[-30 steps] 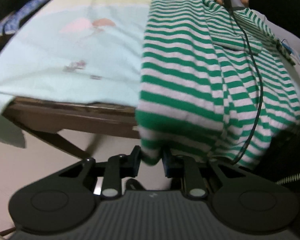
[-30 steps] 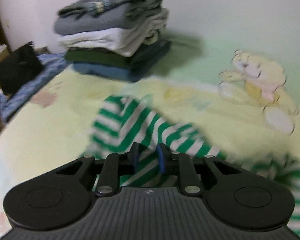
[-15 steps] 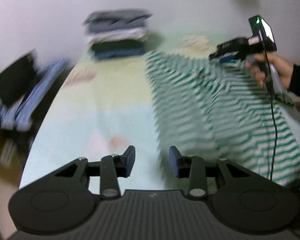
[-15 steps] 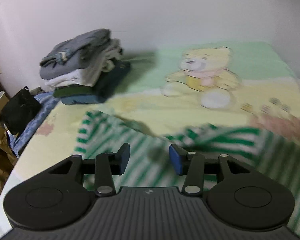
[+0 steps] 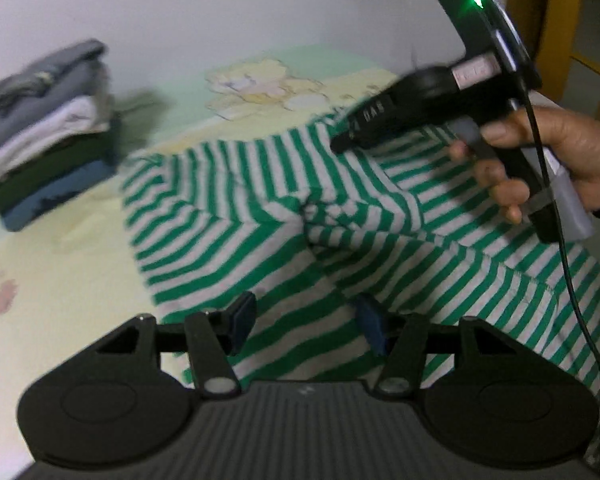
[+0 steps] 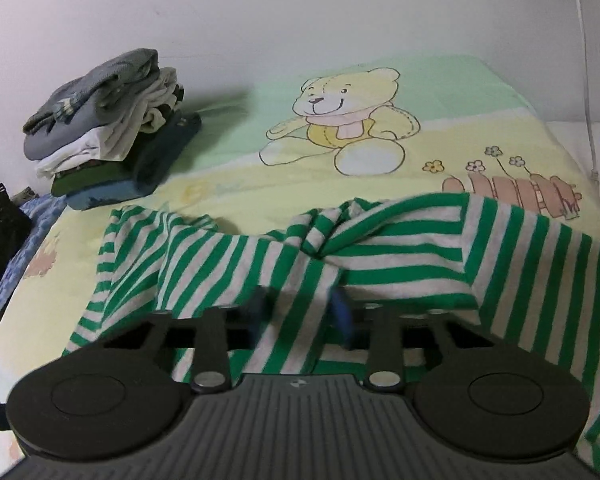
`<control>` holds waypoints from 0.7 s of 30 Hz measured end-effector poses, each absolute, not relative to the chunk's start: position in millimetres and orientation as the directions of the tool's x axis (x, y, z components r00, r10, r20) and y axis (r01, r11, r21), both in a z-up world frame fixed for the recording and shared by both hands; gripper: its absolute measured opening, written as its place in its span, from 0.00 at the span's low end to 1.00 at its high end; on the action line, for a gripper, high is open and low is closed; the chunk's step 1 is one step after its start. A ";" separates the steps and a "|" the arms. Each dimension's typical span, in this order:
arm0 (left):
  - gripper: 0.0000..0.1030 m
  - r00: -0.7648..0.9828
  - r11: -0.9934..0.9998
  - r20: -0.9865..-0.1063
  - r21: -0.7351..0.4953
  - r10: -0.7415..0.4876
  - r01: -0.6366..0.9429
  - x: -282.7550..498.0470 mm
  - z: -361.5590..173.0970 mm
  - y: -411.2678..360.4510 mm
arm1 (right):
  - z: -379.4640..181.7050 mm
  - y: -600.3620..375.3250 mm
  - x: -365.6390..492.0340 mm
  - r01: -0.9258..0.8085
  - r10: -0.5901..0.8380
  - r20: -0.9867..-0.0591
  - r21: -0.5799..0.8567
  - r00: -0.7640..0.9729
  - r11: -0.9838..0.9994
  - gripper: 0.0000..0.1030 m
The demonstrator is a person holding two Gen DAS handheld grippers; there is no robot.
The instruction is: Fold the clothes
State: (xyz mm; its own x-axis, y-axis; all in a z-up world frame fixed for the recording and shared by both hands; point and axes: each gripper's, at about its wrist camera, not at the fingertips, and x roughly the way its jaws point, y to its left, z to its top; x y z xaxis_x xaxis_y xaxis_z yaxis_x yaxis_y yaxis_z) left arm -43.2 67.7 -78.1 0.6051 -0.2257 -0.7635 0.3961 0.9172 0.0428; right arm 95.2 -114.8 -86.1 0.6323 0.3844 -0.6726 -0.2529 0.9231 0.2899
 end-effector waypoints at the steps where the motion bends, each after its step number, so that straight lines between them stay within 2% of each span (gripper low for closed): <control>1: 0.58 0.584 0.908 -0.774 0.030 -0.243 0.417 -41.6 -84.5 67.8 | -84.0 -112.7 94.5 -0.258 0.376 -0.669 0.273 0.641 0.927 0.11; 3: 0.59 0.562 0.892 -0.783 0.022 -0.266 0.452 -42.7 -94.3 67.7 | -77.7 -110.6 96.3 -0.242 0.340 -0.657 0.239 0.673 0.941 0.04; 5: 0.64 0.571 0.874 -0.769 0.031 -0.288 0.484 -50.0 -97.6 68.5 | -71.4 -108.9 99.7 -0.211 0.291 -0.644 0.199 0.707 0.957 0.04; 6: 0.65 0.568 0.868 -0.766 0.027 -0.300 0.496 -52.3 -98.8 69.3 | -69.6 -107.6 102.9 -0.193 0.262 -0.643 0.177 0.720 0.965 0.00; 9: 0.68 0.557 0.852 -0.760 0.008 -0.335 0.524 -56.6 -101.1 73.6 | -80.9 -100.9 120.8 -0.134 0.154 -0.668 0.082 0.728 0.988 0.00; 11: 0.70 0.553 0.840 -0.757 0.009 -0.349 0.543 -59.5 -101.9 76.0 | -91.4 -104.1 129.7 -0.102 0.127 -0.696 0.078 0.707 0.992 0.00; 13: 0.71 0.551 0.830 -0.752 0.010 -0.361 0.557 -62.2 -102.4 78.4 | -83.9 -118.1 119.9 -0.045 0.159 -0.676 0.184 0.719 0.982 0.08; 14: 0.72 0.551 0.828 -0.748 0.005 -0.369 0.561 -63.1 -103.0 79.7 | -78.2 -124.4 110.9 -0.032 0.182 -0.664 0.232 0.725 0.972 0.25; 15: 0.73 0.551 0.825 -0.745 0.001 -0.377 0.566 -63.7 -103.5 80.7 | -73.0 -130.0 101.7 -0.022 0.207 -0.655 0.279 0.727 0.960 0.47; 16: 0.75 0.550 0.821 -0.743 -0.001 -0.383 0.570 -63.4 -104.0 80.7 | -70.2 -133.2 92.7 -0.021 0.240 -0.651 0.325 0.720 0.945 0.53; 17: 0.76 0.549 0.818 -0.740 -0.002 -0.388 0.575 -63.3 -104.5 80.6 | -70.3 -134.1 86.2 -0.024 0.275 -0.652 0.366 0.707 0.930 0.58; 19: 0.76 0.551 0.813 -0.736 0.002 -0.393 0.583 -64.6 -105.6 79.9 | -74.6 -132.8 79.7 -0.035 0.346 -0.662 0.435 0.665 0.900 0.58; 20: 0.76 0.549 0.810 -0.735 0.001 -0.397 0.586 -65.0 -105.6 80.0 | -78.7 -128.3 78.9 -0.039 0.363 -0.671 0.446 0.646 0.894 0.57; 21: 0.76 0.547 0.808 -0.736 0.000 -0.399 0.590 -65.1 -105.4 80.2 | -82.4 -122.8 78.7 -0.043 0.371 -0.681 0.447 0.632 0.893 0.51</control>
State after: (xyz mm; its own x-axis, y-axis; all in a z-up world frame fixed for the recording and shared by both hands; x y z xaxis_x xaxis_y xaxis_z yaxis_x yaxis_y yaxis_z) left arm -65.1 80.2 -105.4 0.5472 -0.3993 -0.7356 0.5895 0.8078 0.0001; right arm 78.7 -122.8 -82.4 0.6316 0.3712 -0.6806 -0.0434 0.8935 0.4470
